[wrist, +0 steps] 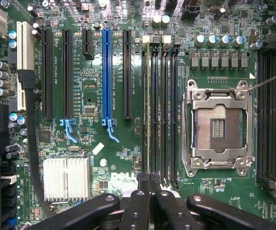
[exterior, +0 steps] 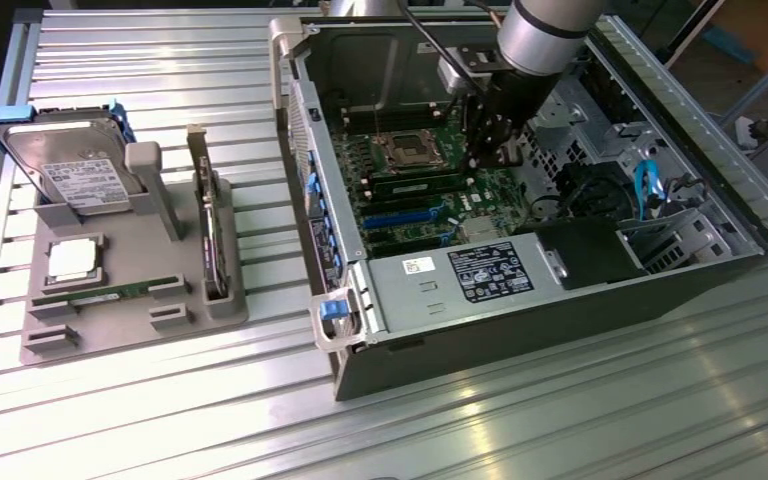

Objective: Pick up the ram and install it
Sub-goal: 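Press down the ram until it locks into place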

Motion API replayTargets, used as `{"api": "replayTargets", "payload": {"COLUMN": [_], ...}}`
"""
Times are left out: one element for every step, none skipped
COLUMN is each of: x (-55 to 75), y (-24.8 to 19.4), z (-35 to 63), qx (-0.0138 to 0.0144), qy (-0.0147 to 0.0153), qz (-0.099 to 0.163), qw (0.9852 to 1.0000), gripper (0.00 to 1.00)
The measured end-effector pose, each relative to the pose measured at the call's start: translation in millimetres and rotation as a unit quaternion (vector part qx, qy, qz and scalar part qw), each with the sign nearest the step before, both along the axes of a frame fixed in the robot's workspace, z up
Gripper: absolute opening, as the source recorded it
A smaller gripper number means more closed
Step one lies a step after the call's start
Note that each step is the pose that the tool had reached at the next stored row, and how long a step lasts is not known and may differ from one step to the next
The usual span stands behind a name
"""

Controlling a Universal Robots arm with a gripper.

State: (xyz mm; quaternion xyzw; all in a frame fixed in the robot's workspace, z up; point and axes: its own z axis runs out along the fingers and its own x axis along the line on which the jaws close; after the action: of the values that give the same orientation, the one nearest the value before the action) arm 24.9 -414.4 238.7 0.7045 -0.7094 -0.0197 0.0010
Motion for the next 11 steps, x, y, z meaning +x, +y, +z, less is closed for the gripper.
{"api": "replayTargets", "payload": {"x": [0.0, 0.0, 0.0, 0.0, 0.0, 0.0, 0.0, 0.0, 0.0, 0.0, 0.0], "y": [0.0, -0.1, -0.1, -0.1, -0.1, -0.1, -0.1, -0.1, -0.1, -0.1, -0.1], "z": [-0.7, -1.5, -2.2, -3.0, -3.7, -4.4, -4.9, -4.9, -4.9, -4.9, -4.9], "qx": [-0.0001, -0.0002, -0.0002, -0.0002, -0.0002, -0.0001, -0.0002, -0.0003, -0.0003, -0.0003, -0.0003], "qy": [0.0000, 0.0000, 0.0000, 0.0000, 0.0000, 0.0000, 0.0000, 0.0001, 0.0001, 0.0001, 0.0001], "qz": [0.000, 0.000, 0.000, 0.000, 0.000, 0.000, 0.000, 0.000, 0.000, 0.000, 0.000], "qw": [1.0000, 1.0000, 1.0000, 1.0000, 1.0000, 1.0000, 1.0000, 1.0000, 1.0000, 1.0000, 1.0000], "gripper": [0.11, 0.11, 0.11, 0.11, 0.11, 0.11, 0.11, 0.11, 0.11, 0.11, 0.11]}}
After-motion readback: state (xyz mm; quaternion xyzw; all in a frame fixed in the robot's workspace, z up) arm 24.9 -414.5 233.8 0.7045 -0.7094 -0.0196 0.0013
